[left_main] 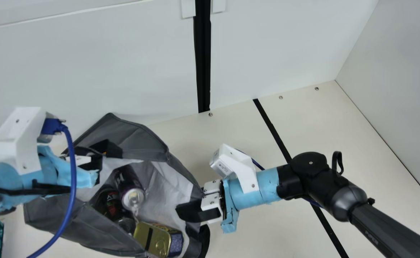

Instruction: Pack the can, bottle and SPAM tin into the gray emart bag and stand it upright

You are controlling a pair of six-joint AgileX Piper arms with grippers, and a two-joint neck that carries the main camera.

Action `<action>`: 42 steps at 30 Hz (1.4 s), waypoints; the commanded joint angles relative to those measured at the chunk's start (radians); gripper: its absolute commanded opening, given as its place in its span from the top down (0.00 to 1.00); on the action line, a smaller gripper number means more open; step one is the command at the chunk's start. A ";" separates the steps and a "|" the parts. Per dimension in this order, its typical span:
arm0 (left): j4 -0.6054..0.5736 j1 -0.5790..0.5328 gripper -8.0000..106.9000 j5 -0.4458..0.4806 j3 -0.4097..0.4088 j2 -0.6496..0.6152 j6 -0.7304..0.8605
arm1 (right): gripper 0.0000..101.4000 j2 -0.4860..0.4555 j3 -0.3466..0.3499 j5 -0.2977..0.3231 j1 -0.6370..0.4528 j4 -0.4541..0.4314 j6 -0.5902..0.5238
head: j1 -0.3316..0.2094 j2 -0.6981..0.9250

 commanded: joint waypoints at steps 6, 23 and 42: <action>0.005 0.010 1.00 0.053 -0.069 0.006 0.052 | 1.00 -0.089 -0.010 0.002 0.033 0.080 0.106 | -0.023 -0.002; 0.025 0.023 1.00 0.187 -0.239 0.019 0.167 | 1.00 -0.307 -0.078 0.002 0.002 0.195 0.387 | -0.023 -0.002; 0.065 -0.014 1.00 0.187 -0.222 -0.021 0.278 | 1.00 -0.402 -0.178 0.002 -0.142 0.183 0.616 | -0.023 -0.002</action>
